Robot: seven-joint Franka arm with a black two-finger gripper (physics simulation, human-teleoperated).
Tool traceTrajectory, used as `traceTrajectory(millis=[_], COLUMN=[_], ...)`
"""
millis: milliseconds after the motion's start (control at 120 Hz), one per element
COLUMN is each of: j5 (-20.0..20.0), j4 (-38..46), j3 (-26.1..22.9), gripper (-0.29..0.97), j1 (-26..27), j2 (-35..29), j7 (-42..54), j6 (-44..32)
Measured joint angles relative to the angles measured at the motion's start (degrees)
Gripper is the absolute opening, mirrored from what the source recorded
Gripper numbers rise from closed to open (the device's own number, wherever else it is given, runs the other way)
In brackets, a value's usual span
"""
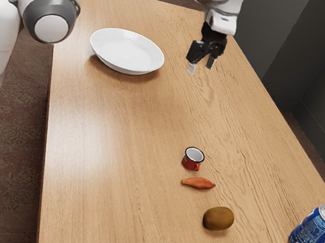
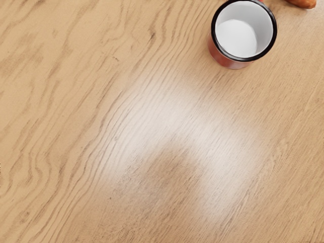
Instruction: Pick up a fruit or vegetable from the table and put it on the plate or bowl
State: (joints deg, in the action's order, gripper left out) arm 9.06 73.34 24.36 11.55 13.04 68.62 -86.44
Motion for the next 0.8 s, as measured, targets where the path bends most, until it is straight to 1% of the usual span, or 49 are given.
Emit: traceTrajectory(millis=[208,267,283,350,383,408,467,492,575,708,800], j5=[-0.25,-0.36,-0.49,-2.53,-2.77,-2.26,-0.96,-0.56,0.27,0.86,1.29], j4=[-0.02,-0.42,-1.39,-10.07,-12.23,-13.01,-13.42,-12.18,-7.25,-5.78,-5.74], j3=[-0.63,0.15,0.83,2.68,2.37,2.03,1.75,1.93,2.25,2.54,2.32], gripper=[0.68,0.68,0.68,0.68,0.68,0.68,0.68,0.68,0.68,0.68,0.68], j1=[-0.43,-0.25,-0.14,0.1,0.08,0.34,1.31,1.24,-2.96,-9.95,-11.57], j2=[0.01,-0.29,-0.47,-3.76,-5.14,-5.17,-2.69,-1.96,-0.79,-0.71,-0.7], j7=[8.63,10.2,10.57,11.4,11.35,10.94,9.06,7.61,1.03,-11.41,-18.9], j6=[-1.09,-1.01,-0.71,1.23,1.97,2.43,3.34,3.71,5.55,9.13,11.55])
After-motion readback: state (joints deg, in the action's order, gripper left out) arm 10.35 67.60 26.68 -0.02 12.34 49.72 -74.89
